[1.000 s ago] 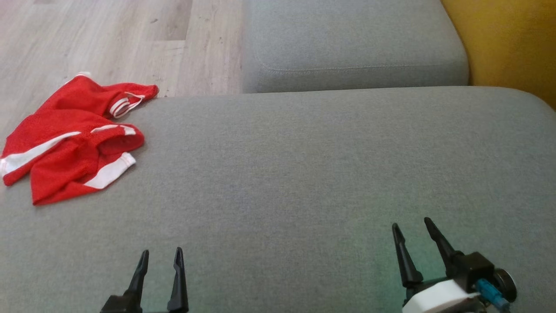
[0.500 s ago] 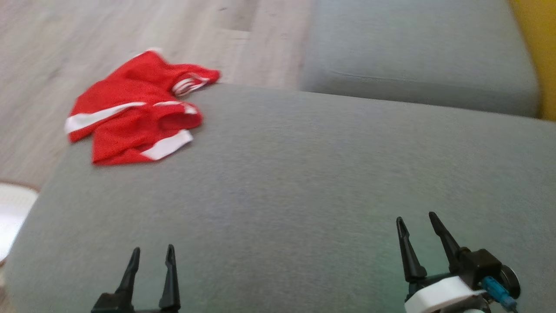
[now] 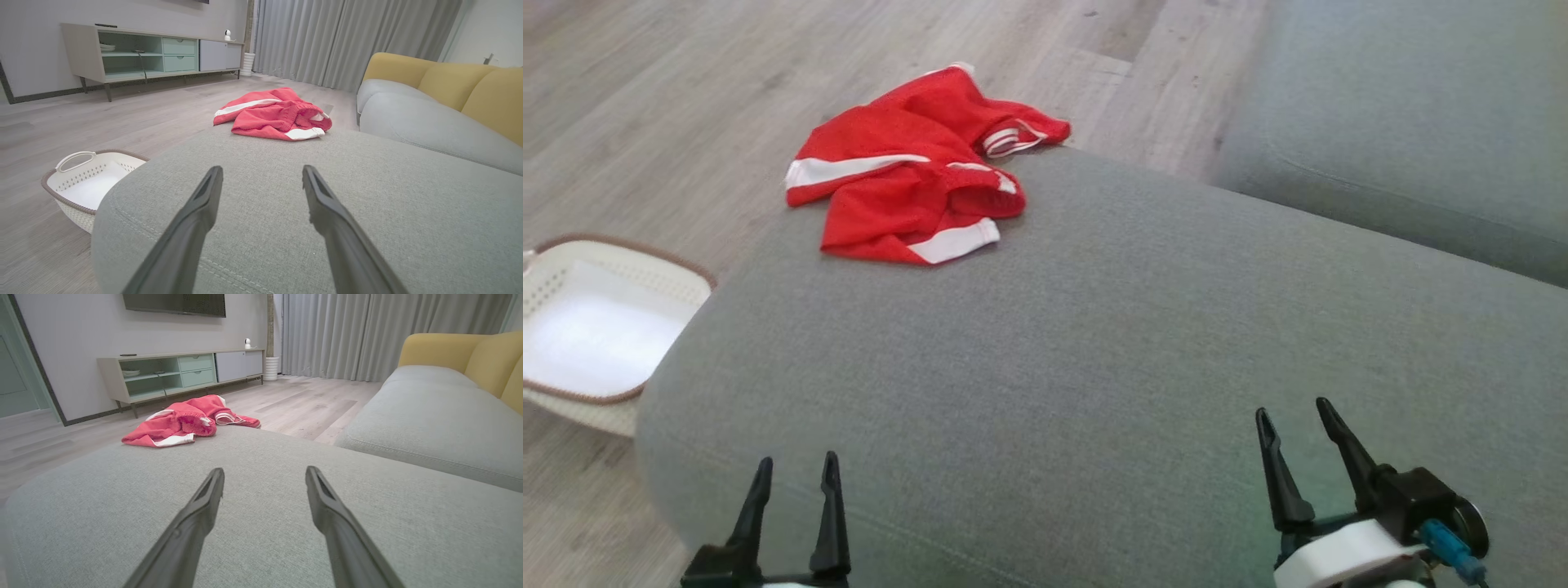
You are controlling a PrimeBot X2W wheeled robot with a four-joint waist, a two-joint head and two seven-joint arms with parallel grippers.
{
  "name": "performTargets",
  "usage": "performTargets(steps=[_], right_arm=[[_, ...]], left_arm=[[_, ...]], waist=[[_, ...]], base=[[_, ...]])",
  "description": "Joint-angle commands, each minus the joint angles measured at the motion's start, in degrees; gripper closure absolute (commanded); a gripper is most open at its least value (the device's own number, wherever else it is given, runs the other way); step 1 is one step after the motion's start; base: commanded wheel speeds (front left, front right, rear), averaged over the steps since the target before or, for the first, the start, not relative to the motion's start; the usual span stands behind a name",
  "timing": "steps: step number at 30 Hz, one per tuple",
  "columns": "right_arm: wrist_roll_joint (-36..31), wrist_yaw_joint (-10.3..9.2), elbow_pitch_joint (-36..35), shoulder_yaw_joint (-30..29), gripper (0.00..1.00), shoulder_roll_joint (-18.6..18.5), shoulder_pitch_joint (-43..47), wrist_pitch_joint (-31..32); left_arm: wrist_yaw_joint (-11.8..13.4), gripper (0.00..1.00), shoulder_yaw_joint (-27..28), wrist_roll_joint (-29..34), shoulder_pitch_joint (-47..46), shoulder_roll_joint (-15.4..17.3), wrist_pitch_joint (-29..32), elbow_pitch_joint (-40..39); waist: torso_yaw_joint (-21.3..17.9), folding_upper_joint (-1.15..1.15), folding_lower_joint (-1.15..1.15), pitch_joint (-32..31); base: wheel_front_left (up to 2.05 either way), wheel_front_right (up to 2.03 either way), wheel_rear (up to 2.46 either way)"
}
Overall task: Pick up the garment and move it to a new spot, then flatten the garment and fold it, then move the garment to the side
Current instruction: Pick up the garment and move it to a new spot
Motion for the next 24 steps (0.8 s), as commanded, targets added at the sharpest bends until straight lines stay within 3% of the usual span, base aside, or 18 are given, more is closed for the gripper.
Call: performTargets(steps=[1,11,17,24], right_arm=[[0.3,0.44,-1.8,1.8,0.0,-0.5,-3.2,-0.7],[-0.1,0.44,-2.4,2.9,0.0,-0.5,-3.6,-0.7],[-3.1,0.44,-4.0,2.3,0.0,-0.5,-4.2,-0.5],[-9.3,0.44,-10.9,1.1,0.0,-0.5,-9.8,3.7]], left_arm=[[0.6,0.0,2.0,-0.2,-2.0,0.6,-0.2,-2.3],[0.8,0.0,4.1,-1.2,-2.6,2.7,-0.7,-6.7],[0.2,0.0,9.2,-1.3,-11.6,10.8,3.7,-14.7],[-4.8,0.0,11.6,-2.1,-32.1,22.3,12.7,-14.6]], waist=[[0.7,0.0,0.0,0.6],[0.6,0.0,0.0,1.1],[-3.2,0.0,0.0,4.2],[-8.9,0.0,0.0,15.9]], base=[[0.0,0.0,0.0],[0.0,0.0,0.0],[0.0,0.0,0.0],[0.0,0.0,0.0]])
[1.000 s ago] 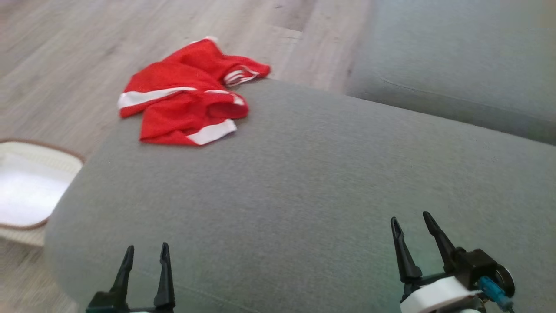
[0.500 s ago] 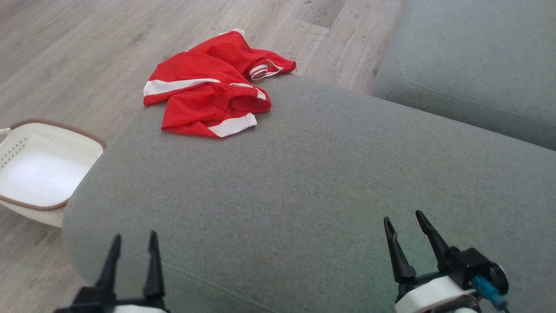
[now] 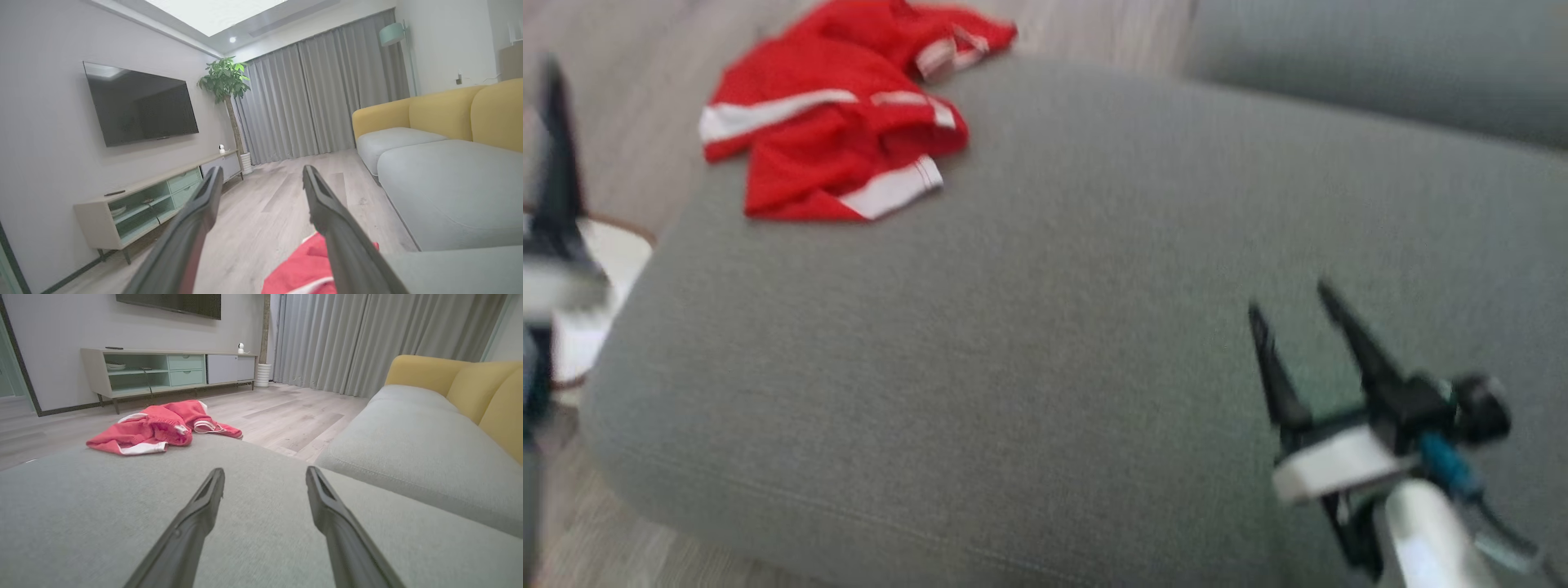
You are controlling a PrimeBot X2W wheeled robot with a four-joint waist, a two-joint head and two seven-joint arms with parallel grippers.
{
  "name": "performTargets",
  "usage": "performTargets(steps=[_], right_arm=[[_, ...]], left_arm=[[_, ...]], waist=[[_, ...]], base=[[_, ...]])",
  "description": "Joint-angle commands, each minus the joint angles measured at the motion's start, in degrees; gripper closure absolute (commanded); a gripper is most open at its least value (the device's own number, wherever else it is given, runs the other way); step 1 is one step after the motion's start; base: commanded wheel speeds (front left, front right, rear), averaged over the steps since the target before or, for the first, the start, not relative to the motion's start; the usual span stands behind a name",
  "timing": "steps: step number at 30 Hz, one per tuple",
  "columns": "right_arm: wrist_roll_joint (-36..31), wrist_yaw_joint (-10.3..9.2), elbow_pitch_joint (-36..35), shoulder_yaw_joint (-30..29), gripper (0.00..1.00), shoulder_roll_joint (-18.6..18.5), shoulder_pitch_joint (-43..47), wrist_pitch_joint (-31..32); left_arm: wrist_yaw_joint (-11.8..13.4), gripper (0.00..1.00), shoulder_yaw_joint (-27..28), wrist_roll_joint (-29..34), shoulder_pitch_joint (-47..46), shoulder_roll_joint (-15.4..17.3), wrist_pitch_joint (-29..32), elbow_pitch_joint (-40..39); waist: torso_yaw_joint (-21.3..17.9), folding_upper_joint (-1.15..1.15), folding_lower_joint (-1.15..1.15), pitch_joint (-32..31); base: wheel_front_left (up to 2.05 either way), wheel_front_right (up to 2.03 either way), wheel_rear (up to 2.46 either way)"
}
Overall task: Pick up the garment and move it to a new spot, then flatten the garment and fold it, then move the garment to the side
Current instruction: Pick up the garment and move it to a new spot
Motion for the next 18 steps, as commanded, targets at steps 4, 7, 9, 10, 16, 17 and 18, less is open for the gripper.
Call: performTargets(steps=[4,7,9,10,16,17,18], right_arm=[[-3.7,0.43,-6.7,0.1,0.0,-0.5,-6.8,2.7],[-5.3,0.43,-9.2,-0.4,0.0,-0.5,-8.4,4.1],[-6.0,0.43,-10.6,-0.7,0.0,-0.5,-9.0,4.8],[-6.3,0.43,-11.3,-0.7,0.0,-0.5,-9.1,5.2],[-7.3,0.43,-14.4,-1.7,0.0,-0.5,-8.7,6.4],[-7.5,0.43,-14.8,-2.0,0.0,-0.5,-8.5,6.5],[-7.6,0.43,-15.3,-2.4,0.0,-0.5,-8.4,6.5]], left_arm=[[-2.0,0.0,1.3,-2.7,-18.2,4.7,3.5,6.5],[-2.7,0.0,-0.8,-3.0,-27.0,5.2,5.2,14.7],[-3.0,0.0,-3.4,-2.0,-30.7,5.2,6.2,19.7],[-3.1,0.0,-4.5,-1.7,-32.1,5.1,6.8,22.1],[-3.6,0.0,-8.8,-1.9,-37.0,3.6,9.1,35.2],[-3.7,0.0,-9.4,-2.2,-37.4,3.3,9.3,36.9],[-3.7,0.0,-10.0,-2.5,-37.7,3.0,9.4,38.5]], waist=[[-6.0,0.0,-0.01,12.8],[-7.6,0.0,-0.01,16.9],[-8.7,0.0,-0.01,19.3],[-9.3,0.0,-0.01,20.4],[-11.9,0.0,-0.01,25.5],[-12.3,0.0,-0.01,26.2],[-12.5,0.0,-0.01,26.7]], base=[[0.0,0.0,0.0],[0.0,0.0,0.0],[0.0,0.0,0.0],[0.0,0.0,0.0],[0.0,0.0,0.0],[0.0,0.0,0.0],[0.0,0.0,0.0]])
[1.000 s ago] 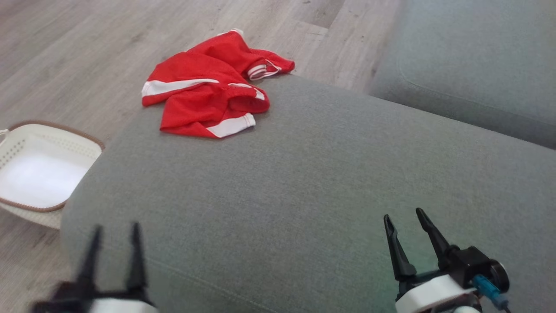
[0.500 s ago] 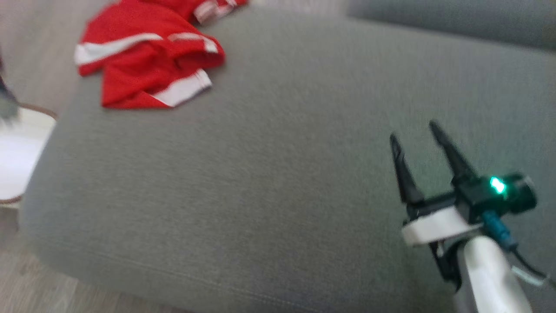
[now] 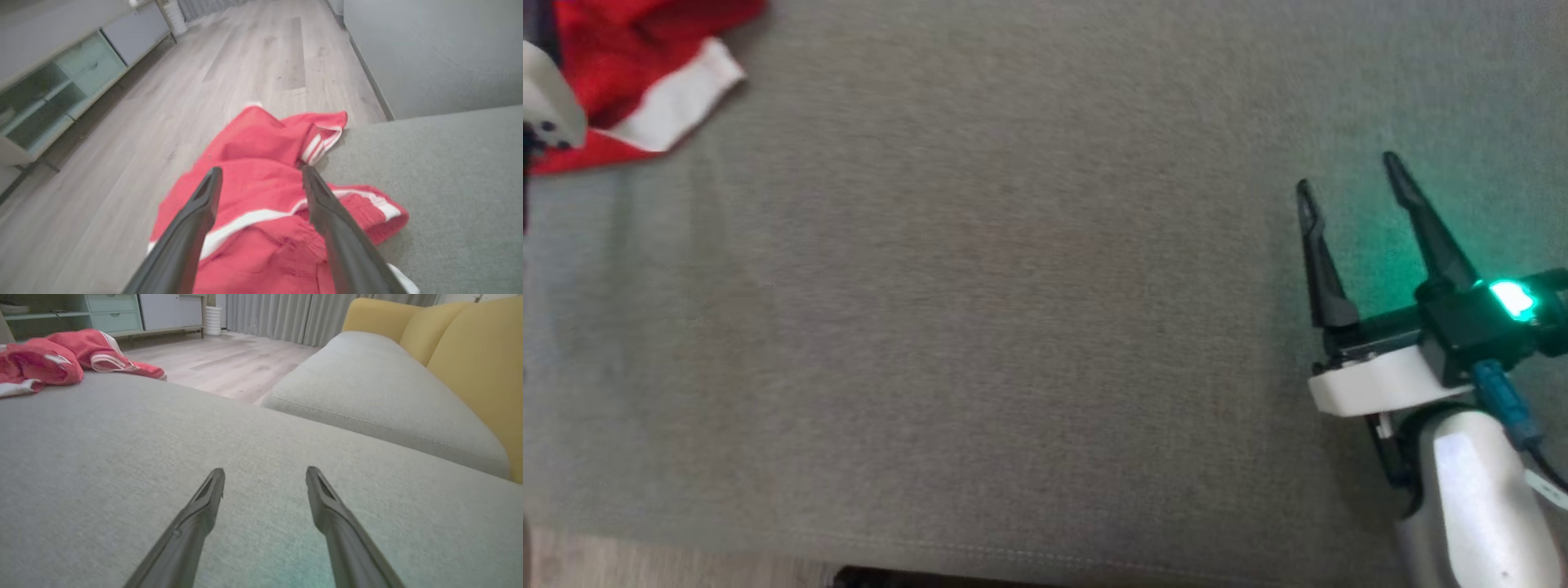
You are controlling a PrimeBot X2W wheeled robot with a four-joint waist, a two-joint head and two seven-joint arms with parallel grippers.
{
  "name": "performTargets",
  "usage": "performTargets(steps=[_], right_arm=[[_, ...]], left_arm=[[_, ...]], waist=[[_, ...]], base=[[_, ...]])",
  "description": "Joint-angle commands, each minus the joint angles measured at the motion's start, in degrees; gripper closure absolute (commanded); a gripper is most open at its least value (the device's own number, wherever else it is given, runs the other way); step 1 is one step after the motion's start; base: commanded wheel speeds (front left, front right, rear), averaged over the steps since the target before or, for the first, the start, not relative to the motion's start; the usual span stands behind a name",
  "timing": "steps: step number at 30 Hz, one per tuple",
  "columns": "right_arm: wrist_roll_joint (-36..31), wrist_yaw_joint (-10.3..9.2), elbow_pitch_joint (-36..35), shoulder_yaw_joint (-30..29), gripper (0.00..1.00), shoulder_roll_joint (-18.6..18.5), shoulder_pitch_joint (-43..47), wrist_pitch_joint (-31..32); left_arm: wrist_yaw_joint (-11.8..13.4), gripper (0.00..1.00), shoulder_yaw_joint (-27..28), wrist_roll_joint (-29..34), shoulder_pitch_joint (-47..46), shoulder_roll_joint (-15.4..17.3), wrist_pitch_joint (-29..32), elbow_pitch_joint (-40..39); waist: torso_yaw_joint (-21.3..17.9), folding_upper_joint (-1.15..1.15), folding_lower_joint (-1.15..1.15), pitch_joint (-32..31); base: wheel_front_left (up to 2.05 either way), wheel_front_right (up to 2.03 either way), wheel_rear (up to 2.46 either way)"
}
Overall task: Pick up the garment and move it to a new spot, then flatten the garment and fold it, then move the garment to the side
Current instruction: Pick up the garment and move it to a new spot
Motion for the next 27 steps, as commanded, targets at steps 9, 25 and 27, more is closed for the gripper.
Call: performTargets(steps=[9,25,27], right_arm=[[-1.0,0.43,-4.8,-0.2,0.0,-0.1,0.1,0.4],[1.2,0.43,-2.0,-0.4,0.0,-0.1,-0.9,-1.6],[1.7,0.43,-1.0,-0.4,0.0,-0.1,-1.1,-2.2]], left_arm=[[-0.3,0.0,-3.7,-1.5,-5.3,2.8,0.0,7.4],[-0.3,1.0,-7.1,-0.8,-9.9,2.7,-5.3,17.2],[-0.3,1.0,-7.6,-1.1,-10.2,3.0,-6.0,17.2]], waist=[[-3.6,0.0,-0.02,6.0],[-3.7,0.0,-0.02,3.7],[-3.7,0.0,-0.02,2.1]], base=[[0.0,0.0,0.0],[0.0,0.0,0.0],[0.0,0.0,0.0]])
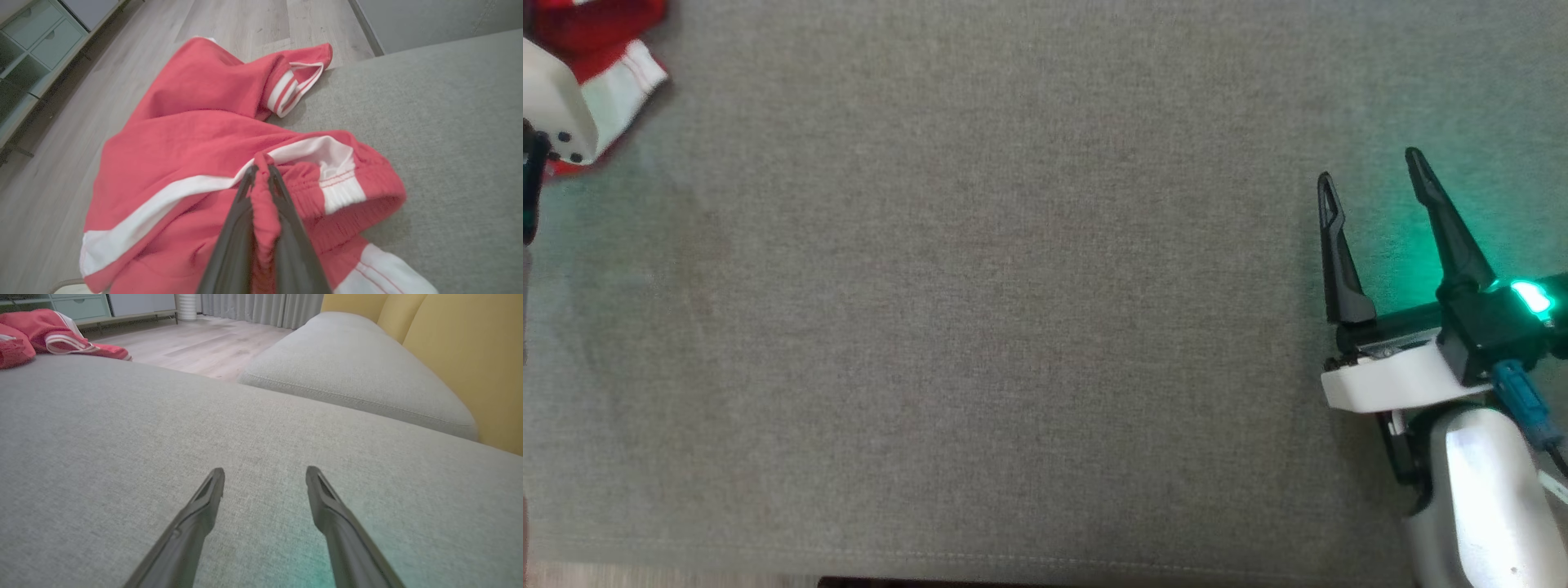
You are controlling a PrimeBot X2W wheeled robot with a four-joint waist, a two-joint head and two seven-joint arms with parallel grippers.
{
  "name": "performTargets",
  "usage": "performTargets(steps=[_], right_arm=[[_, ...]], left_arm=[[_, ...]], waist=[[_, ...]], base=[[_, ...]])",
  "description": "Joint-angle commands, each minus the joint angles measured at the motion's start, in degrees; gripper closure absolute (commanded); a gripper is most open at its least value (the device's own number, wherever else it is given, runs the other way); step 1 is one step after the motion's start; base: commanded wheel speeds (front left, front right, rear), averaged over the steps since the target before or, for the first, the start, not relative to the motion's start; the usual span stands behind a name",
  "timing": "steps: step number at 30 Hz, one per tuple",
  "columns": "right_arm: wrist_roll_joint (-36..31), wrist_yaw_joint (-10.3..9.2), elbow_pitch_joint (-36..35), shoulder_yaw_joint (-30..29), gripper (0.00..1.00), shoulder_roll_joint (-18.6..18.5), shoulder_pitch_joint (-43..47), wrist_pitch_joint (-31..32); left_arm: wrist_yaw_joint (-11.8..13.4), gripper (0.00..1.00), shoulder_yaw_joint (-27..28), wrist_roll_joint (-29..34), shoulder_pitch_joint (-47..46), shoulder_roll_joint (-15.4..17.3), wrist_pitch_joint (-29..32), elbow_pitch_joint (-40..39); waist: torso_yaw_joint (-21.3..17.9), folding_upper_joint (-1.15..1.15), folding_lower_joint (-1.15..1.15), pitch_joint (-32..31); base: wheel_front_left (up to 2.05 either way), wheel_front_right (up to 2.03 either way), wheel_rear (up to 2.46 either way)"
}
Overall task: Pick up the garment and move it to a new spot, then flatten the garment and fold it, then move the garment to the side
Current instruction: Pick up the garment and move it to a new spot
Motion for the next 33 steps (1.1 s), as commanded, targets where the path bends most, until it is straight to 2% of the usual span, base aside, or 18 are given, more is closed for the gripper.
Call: performTargets(steps=[1,8,15,24,28,33], right_arm=[[0.8,0.43,-0.9,1.6,0.0,-0.1,-0.9,-0.9],[3.5,0.43,3.4,1.5,0.0,-0.1,-0.8,-3.2],[7.2,0.43,7.9,1.6,0.0,-0.1,0.0,-5.5],[11.2,0.43,13.5,2.0,0.0,-0.1,1.9,-7.7],[12.3,0.43,15.2,2.1,0.0,-0.1,2.6,-8.3],[12.9,0.43,15.9,1.7,0.0,-0.1,3.2,-8.7]], left_arm=[[0.1,1.0,0.7,-0.2,-2.6,4.2,-1.2,-1.4],[0.1,1.0,-3.2,-2.3,-3.5,5.3,-2.2,-5.0],[0.1,1.0,-9.9,-5.4,-4.5,4.7,-0.8,-11.7],[0.1,1.0,-20.8,-12.0,-2.9,-0.1,0.7,-19.9],[0.1,1.0,-26.2,-18.2,-1.6,-2.9,0.0,-24.7],[0.1,1.0,-32.2,-26.5,-2.2,-4.8,-3.1,-32.0]], waist=[[0.0,0.0,0.0,-2.4],[-1.2,0.0,0.0,-9.8],[-4.6,0.0,0.0,-17.6],[-10.7,0.0,0.0,-25.6],[-14.3,0.0,0.0,-28.0],[-17.7,0.0,0.0,-28.6]], base=[[0.0,0.0,0.0],[0.0,0.0,0.0],[0.0,0.0,0.0],[0.0,0.0,0.0],[0.0,0.0,0.0],[0.0,0.0,0.0]])
